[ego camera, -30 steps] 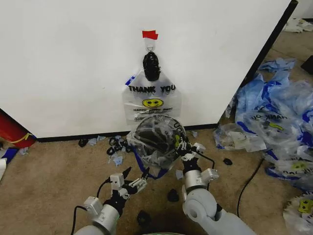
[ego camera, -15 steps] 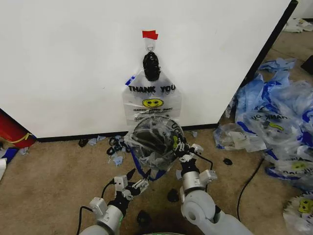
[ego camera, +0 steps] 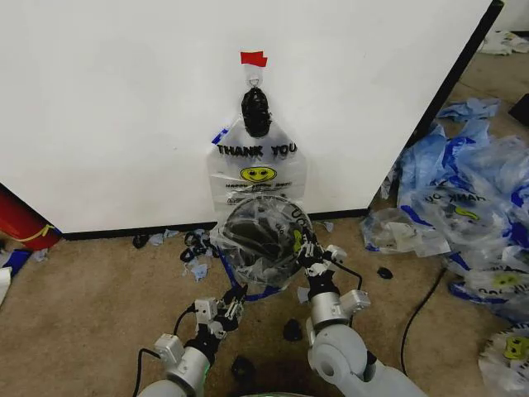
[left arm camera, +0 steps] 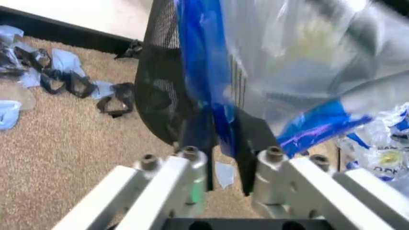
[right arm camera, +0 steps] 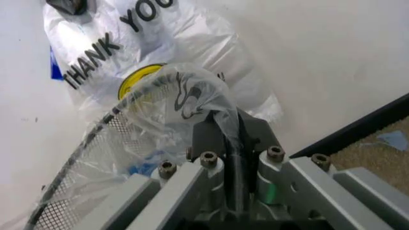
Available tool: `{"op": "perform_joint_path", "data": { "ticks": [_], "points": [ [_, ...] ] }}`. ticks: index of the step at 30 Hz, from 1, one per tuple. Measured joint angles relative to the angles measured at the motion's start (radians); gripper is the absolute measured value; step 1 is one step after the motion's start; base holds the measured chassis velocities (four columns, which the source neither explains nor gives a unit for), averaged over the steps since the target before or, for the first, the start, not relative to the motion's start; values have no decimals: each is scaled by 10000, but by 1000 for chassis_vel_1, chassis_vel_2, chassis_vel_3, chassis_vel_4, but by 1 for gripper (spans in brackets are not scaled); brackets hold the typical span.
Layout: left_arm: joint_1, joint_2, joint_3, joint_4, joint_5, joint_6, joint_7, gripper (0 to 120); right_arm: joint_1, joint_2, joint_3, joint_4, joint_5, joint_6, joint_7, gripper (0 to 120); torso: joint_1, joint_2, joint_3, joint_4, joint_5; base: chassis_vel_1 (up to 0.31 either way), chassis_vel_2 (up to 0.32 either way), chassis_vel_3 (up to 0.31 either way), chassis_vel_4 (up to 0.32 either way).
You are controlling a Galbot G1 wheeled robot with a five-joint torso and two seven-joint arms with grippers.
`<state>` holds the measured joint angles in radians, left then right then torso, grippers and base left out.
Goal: Pick up the garbage bag from the wall and place it over the trash bin.
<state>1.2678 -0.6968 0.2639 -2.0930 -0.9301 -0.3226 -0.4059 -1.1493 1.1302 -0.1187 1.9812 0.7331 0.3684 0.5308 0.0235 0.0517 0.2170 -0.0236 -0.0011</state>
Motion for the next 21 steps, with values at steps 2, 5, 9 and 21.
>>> {"op": "perform_joint_path", "data": {
  "ticks": [2, 5, 9, 21],
  "points": [
    [-17, -23, 47, 57, 0, -23, 0, 5, -27, 1, 2, 37, 27, 25, -29, 1, 0, 0, 0, 0, 0, 0, 0, 0, 0],
    [-56, -79, 133, 219, 8, -76, 4, 0, -137, 1, 10, 151, 65, 106, -122, 1, 0, 0, 0, 0, 0, 0, 0, 0, 0],
    [-101, -123, 196, 332, 12, -113, 18, 0, -270, -16, 17, 268, 93, 153, -183, 1, 0, 0, 0, 0, 0, 0, 0, 0, 0],
    [-392, -404, 750, 765, 76, -207, 19, 0, -558, -60, 124, 656, 133, 167, -219, 1, 0, -2, 0, 0, -1, 0, 0, 0, 0]
  ]
}}
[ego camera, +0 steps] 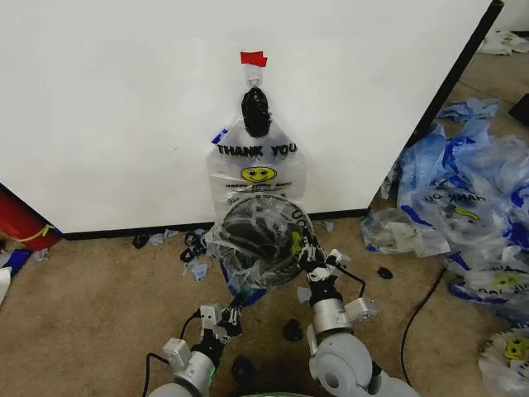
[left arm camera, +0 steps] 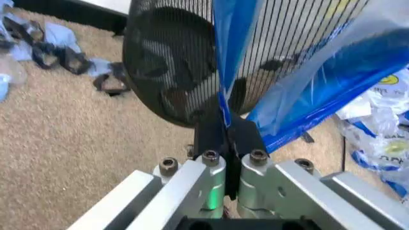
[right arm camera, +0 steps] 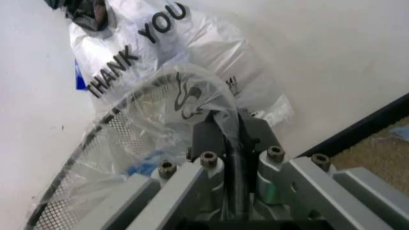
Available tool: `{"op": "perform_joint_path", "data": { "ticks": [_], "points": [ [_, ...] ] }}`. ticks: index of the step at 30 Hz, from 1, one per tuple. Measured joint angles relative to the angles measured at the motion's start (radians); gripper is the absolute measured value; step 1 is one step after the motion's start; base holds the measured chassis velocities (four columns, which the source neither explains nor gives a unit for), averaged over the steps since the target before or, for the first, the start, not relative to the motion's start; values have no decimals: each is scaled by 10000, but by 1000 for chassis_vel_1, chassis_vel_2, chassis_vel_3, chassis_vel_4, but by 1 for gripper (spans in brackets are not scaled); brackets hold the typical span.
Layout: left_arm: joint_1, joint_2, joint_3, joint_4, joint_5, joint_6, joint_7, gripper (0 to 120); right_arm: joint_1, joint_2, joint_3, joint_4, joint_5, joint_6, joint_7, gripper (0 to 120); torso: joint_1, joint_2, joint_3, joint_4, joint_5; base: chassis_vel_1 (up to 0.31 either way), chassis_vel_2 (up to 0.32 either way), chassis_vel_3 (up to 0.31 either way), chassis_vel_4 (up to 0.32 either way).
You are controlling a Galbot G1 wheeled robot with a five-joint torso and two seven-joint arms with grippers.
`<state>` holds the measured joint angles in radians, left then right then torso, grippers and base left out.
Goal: Pick up the garbage bag from the wall and place it over the trash bin.
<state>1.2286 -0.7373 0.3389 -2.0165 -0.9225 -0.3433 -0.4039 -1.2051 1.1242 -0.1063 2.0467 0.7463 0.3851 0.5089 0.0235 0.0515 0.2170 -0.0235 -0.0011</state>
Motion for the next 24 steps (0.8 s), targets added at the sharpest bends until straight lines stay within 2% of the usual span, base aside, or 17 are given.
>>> {"op": "perform_joint_path", "data": {
  "ticks": [24],
  "points": [
    [-437, -451, 749, 702, 158, -136, -32, 0, -168, -9, 145, 64, 81, 65, -78, 1, 0, 0, 0, 0, 1, 0, 0, 0, 0]
  ]
}}
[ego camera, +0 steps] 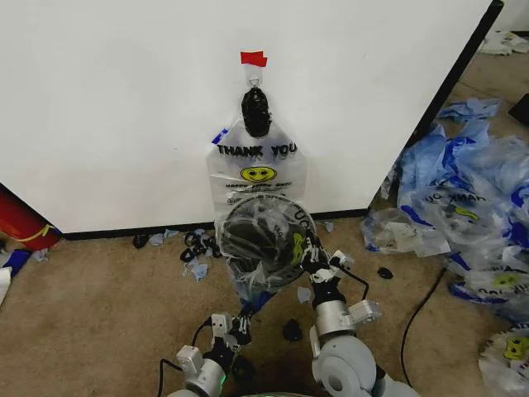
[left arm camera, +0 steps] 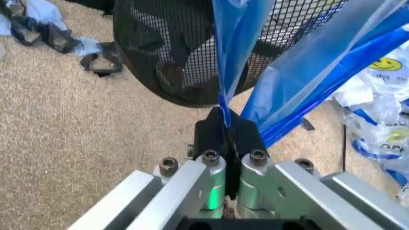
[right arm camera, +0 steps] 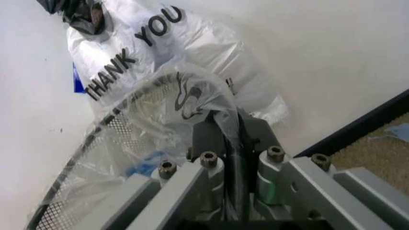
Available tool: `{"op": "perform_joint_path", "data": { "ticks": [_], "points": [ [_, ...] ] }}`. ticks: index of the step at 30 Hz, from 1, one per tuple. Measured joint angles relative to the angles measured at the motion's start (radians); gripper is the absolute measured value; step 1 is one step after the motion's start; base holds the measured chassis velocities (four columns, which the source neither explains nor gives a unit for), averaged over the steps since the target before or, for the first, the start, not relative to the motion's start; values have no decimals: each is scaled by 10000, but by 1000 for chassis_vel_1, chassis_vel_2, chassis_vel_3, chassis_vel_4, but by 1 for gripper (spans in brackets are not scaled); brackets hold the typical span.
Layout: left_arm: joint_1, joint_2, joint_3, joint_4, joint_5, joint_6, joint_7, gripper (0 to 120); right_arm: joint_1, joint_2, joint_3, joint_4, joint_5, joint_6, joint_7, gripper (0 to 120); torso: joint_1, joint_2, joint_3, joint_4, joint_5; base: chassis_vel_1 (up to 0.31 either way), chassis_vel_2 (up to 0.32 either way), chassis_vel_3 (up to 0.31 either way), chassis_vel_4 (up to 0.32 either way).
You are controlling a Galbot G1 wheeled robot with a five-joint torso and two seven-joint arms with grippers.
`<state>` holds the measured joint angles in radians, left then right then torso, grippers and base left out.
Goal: Pick up the garbage bag from the wall and place it over the trash bin.
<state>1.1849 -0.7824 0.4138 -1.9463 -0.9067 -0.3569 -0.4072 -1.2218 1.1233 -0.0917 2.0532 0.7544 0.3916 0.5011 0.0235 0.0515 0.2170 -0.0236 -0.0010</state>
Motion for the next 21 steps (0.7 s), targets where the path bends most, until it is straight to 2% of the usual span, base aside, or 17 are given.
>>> {"op": "perform_joint_path", "data": {
  "ticks": [21],
  "points": [
    [-392, -274, 283, 837, 116, -242, 20, 0, -107, 42, 32, -55, 85, 52, -49, 1, 0, 2, 0, 0, -1, 0, 0, 0, 0]
  ]
}}
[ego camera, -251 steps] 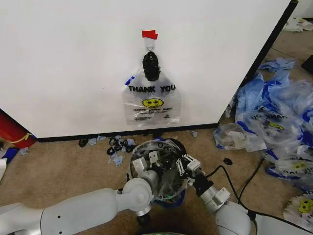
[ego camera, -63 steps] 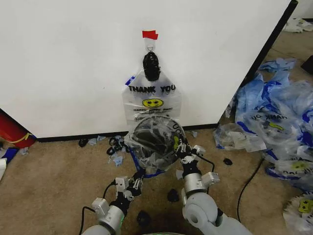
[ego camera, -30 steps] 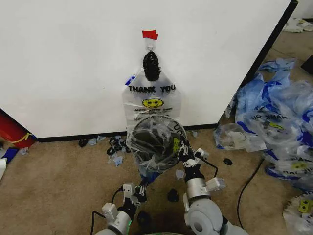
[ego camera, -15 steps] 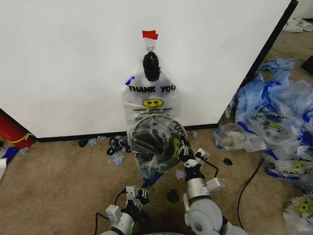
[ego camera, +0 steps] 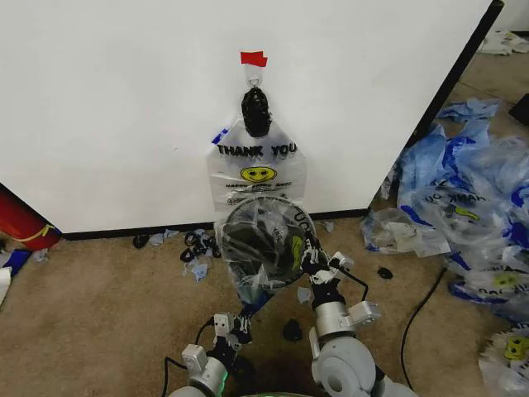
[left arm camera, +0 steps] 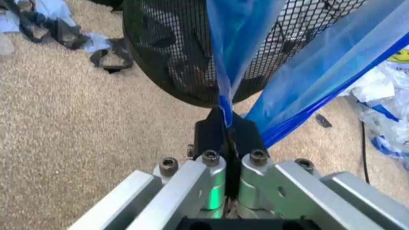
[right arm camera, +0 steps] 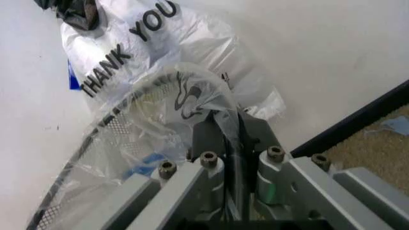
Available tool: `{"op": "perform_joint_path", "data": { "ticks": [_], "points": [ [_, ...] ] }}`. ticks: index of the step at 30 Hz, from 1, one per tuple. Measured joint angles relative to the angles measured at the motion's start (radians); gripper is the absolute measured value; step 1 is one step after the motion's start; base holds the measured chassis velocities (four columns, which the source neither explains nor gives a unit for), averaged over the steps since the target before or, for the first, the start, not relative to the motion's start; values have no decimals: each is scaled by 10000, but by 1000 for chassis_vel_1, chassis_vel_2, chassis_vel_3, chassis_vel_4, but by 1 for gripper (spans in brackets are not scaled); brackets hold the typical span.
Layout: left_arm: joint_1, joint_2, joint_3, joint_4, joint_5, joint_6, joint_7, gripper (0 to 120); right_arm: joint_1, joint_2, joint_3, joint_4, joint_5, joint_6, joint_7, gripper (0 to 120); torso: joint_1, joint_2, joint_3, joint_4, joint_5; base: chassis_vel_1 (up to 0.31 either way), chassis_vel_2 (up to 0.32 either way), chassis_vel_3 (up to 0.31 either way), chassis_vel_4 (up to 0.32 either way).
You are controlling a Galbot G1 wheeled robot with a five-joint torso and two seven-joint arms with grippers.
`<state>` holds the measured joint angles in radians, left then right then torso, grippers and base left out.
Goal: Pick up the garbage bag from the wall and place it over the trash bin.
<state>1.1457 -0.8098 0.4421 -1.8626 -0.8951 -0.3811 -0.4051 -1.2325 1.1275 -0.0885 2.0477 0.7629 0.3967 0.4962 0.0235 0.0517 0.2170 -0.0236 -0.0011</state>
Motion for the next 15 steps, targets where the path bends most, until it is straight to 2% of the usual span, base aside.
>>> {"op": "perform_joint_path", "data": {
  "ticks": [4, 5, 8, 9, 11, 14, 15],
  "points": [
    [51, 135, -106, -224, 84, -16, -57, 0, -31, -4, 19, 0, -12, 13, -10, 1, 0, 0, 0, -1, 1, 0, 0, 0, 0],
    [77, 172, -134, -277, 105, -15, -80, 5, -30, -2, 24, 0, -14, 17, -11, 1, 0, 0, 0, -1, 0, 0, 0, 0, 0],
    [113, 227, -173, -336, 128, -10, -93, 8, -31, -2, 33, -1, -17, 19, -11, 1, 0, 0, 0, -1, -1, 0, 0, 0, 0],
    [254, 436, -338, -588, 179, 26, -151, 18, -16, -2, 76, -70, -35, 30, -23, 1, 0, 0, 0, 0, 0, 0, 0, 0, 0],
    [545, 770, -645, -926, 196, 79, -197, 28, 24, -18, 126, -197, -58, 61, -29, 1, 0, 0, 0, 0, 1, 0, 0, 0, 0],
    [909, 1110, -1017, -1235, 201, 120, -203, 40, 68, -39, 135, -296, -76, 76, -36, 1, 0, 0, 0, 1, 1, 0, 0, 0, 0],
    [909, 1110, -1017, -1235, 201, 120, -203, 40, 68, -39, 135, -296, -76, 76, -36, 1, 0, 0, 0, 1, 1, 0, 0, 0, 0]
  ]
}}
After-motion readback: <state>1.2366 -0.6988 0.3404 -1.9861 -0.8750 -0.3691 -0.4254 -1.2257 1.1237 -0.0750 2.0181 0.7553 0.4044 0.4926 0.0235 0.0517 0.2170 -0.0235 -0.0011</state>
